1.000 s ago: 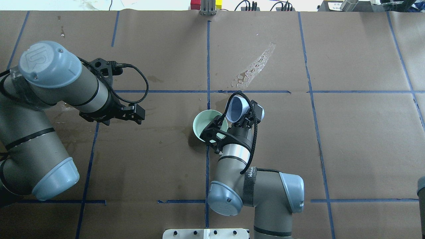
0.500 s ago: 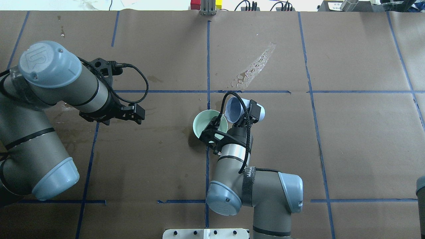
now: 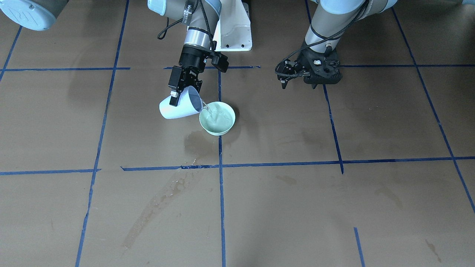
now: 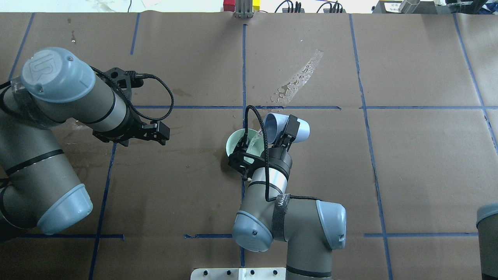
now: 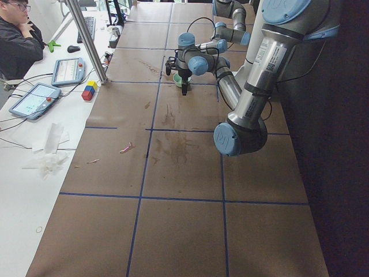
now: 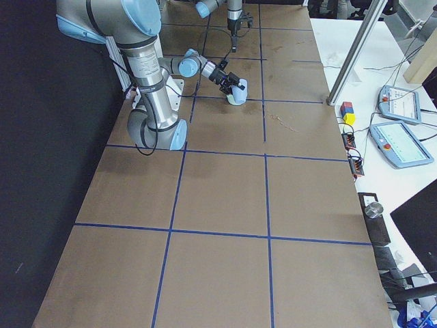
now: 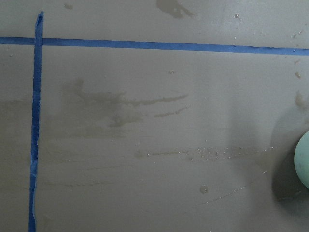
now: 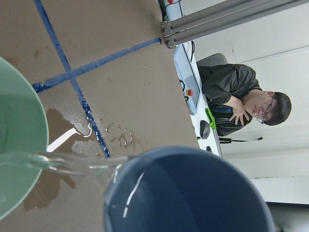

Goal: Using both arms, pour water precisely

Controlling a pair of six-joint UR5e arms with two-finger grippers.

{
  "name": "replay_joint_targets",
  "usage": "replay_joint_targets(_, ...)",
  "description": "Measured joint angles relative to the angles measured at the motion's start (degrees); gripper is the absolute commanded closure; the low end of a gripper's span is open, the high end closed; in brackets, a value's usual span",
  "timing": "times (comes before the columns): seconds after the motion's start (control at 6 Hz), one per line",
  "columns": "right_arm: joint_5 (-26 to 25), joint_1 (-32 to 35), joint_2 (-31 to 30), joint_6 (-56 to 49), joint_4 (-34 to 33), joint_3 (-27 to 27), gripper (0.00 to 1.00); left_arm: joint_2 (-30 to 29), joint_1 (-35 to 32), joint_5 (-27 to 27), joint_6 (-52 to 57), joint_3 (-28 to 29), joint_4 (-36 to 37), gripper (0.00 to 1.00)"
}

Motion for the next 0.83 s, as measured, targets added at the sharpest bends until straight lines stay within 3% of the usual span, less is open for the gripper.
replay_joint_targets(0.83,0.0,0.0,0.4,0.9,0.0,-0.1,0.94,0.0,0.0,0.0,0.0,0.0,0.0,0.00)
